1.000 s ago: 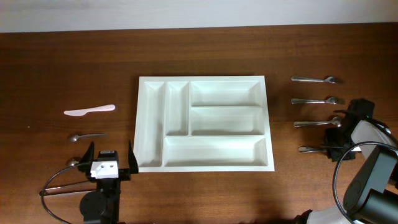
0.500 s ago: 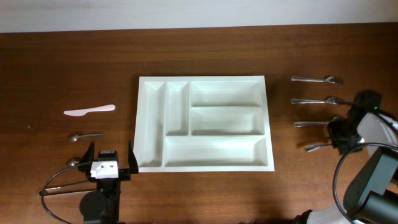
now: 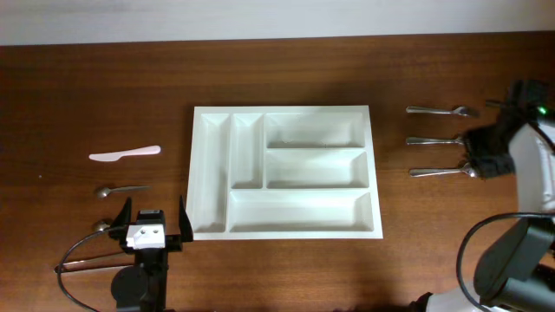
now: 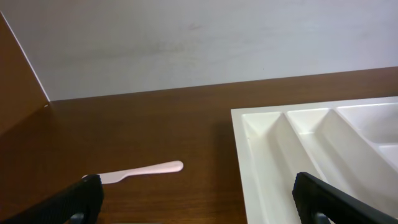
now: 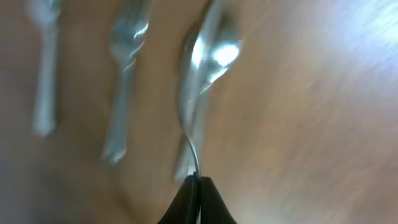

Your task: Pack container

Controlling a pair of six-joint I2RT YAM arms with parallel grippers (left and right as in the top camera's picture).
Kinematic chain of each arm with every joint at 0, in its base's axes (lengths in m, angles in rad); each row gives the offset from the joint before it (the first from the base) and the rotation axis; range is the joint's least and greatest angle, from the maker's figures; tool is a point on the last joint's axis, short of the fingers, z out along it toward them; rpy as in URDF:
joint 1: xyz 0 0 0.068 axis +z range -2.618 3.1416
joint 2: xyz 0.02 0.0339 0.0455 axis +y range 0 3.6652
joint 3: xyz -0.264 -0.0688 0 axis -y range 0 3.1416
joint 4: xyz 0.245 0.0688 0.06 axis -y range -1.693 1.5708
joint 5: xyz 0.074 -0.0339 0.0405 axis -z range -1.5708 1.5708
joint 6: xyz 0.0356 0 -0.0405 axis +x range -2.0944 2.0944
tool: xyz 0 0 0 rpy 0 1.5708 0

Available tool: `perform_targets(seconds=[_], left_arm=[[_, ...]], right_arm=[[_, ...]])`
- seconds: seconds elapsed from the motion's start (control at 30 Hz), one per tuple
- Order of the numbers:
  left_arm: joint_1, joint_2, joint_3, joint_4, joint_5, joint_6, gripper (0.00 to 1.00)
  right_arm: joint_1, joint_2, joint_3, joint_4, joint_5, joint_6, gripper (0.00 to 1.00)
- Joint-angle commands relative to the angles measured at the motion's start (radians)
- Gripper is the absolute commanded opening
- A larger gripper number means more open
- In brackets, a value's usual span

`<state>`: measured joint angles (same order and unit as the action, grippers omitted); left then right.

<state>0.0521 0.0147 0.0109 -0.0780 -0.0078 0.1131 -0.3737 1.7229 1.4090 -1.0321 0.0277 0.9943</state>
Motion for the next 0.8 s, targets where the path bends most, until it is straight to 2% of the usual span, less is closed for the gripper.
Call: perform_targets(seconds=[0.0, 0.3, 0.43, 0.57, 0.7, 0.73, 0.77], left_arm=[[0.003, -0.009, -0.002, -0.005, 0.001, 0.016, 0.99], [0.003, -0.009, -0.002, -0.005, 0.001, 0.016, 0.99], [0.003, -0.009, -0.002, -0.005, 0.001, 0.016, 0.99], [0.003, -0.009, -0.002, -0.005, 0.001, 0.016, 0.99], [0.003, -0.009, -0.002, -0.005, 0.001, 0.016, 0.99], [0.003, -0.009, -0.002, -0.005, 0.001, 0.016, 0.99], [0.003, -0.009, -0.002, -0.005, 0.001, 0.016, 0.99]], right_arm=[[0.114, -0.002, 0.036, -0.005, -0.127, 0.154, 0.04], [0.443, -0.002, 0.036, 0.018, -0.128, 0.416, 0.04], [0.520, -0.002, 0.036, 0.016, -0.058, 0.436, 0.04], [0.530, -0.002, 0.036, 0.010, -0.039, 0.436, 0.06], [0.502, -0.002, 0.036, 0.010, 0.005, 0.409, 0.18], [0.495, -0.002, 0.036, 0.011, 0.019, 0.388, 0.26], [0.488, -0.002, 0.036, 0.011, 0.038, 0.365, 0.37]])
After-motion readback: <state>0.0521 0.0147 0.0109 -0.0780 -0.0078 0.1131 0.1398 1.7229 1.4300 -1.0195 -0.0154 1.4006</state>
